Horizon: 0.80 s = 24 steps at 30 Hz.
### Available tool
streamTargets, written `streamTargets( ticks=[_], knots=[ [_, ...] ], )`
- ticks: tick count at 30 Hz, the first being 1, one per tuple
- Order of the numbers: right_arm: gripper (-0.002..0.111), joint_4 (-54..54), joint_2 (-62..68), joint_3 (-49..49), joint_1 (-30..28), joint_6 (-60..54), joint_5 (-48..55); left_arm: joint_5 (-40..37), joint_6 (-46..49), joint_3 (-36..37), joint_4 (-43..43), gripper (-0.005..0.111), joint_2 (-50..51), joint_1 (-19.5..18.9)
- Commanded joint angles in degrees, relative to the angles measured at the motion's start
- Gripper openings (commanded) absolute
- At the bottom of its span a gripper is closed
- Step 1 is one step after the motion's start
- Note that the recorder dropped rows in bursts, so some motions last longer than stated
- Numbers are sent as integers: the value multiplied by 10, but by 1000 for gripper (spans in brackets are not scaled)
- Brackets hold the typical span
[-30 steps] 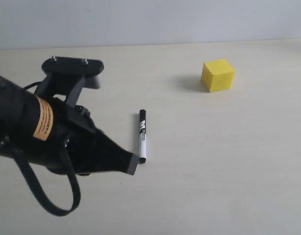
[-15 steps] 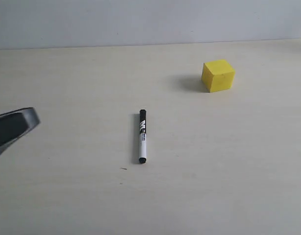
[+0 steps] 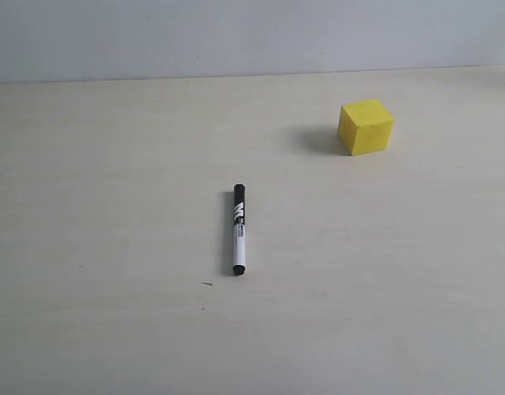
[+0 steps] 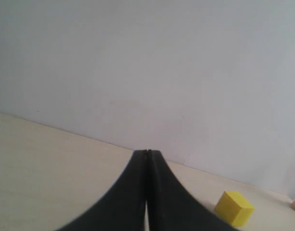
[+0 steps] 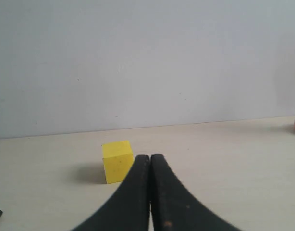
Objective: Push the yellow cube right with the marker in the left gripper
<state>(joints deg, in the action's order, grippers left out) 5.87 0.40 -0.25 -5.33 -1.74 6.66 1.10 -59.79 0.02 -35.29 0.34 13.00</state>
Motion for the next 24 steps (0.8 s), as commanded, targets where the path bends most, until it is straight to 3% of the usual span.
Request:
streamTargets(
  ticks=[1, 9, 12, 14, 18, 20, 24],
  knots=[
    [0, -2, -4, 3, -3, -1, -3, -5, -11, 0, 5, 0, -3, -16],
    [0, -2, -4, 3, -3, -1, -3, -16, -67, 0, 5, 0, -3, -16],
    [0, -2, -4, 3, -3, -1, -3, -22, -39, 0, 0, 0, -3, -16],
    [0, -2, -4, 3, -3, -1, -3, -40, 95, 0, 64, 0, -3, -16],
    [0, -2, -4, 3, -3, -1, -3, -70, 495, 0, 314, 0, -3, -21],
    [0, -2, -4, 3, -3, -1, -3, -78, 571, 0, 353, 0, -3, -28],
    [0, -2, -4, 3, -3, -1, -3, -105, 574, 0, 353, 0, -3, -41]
  ],
)
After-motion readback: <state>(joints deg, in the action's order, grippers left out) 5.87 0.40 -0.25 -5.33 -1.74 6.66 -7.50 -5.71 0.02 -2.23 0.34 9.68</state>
